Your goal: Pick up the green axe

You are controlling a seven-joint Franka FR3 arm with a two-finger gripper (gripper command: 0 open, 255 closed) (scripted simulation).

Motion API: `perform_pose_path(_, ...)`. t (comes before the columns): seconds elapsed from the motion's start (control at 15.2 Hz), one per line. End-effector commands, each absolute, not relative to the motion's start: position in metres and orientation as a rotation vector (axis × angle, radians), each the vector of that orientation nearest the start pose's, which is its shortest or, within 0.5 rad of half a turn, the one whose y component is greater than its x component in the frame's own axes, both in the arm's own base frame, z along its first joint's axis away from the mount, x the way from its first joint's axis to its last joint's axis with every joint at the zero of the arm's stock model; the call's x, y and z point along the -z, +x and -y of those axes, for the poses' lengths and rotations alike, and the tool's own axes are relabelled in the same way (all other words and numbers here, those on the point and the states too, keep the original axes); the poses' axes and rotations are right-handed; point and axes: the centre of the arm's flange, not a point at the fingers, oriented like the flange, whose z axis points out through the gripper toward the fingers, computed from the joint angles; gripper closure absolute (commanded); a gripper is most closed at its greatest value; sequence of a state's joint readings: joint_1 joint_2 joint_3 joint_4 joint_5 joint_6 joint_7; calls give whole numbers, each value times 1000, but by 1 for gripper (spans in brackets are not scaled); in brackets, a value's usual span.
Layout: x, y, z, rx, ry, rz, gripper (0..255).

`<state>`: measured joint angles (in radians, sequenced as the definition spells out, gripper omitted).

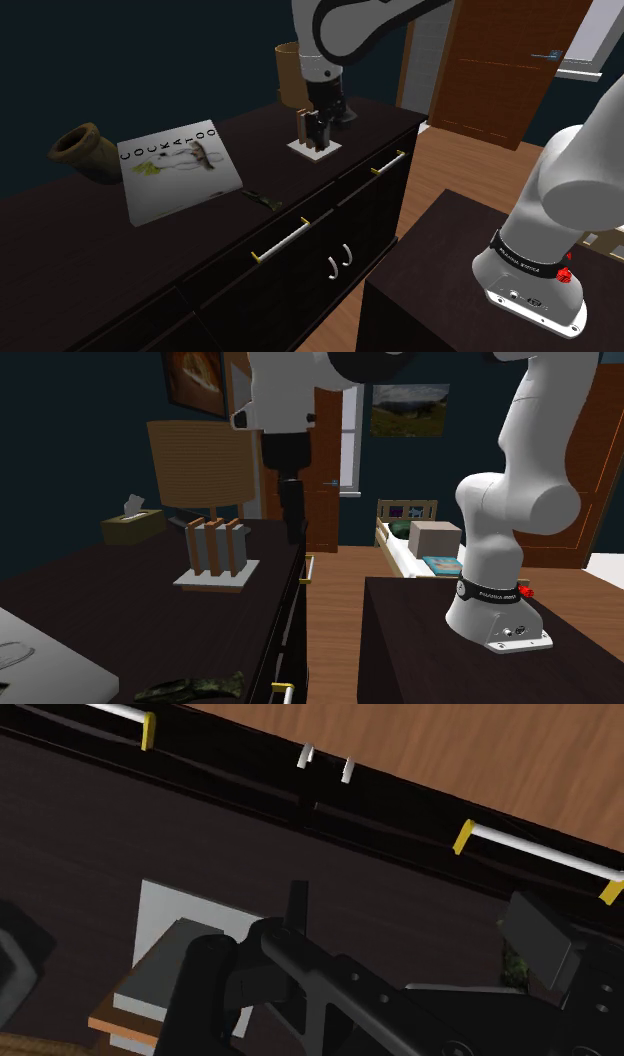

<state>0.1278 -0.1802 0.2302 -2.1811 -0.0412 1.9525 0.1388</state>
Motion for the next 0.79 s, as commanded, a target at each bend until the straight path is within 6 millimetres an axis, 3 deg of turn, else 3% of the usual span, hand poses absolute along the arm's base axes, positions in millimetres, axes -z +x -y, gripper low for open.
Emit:
perform_pose_path(0.0, -447, 474, -195, -48, -3202, 395, 0)
perform_pose_path(0.73, -381, 543, -301, -23, -3168, 516, 0)
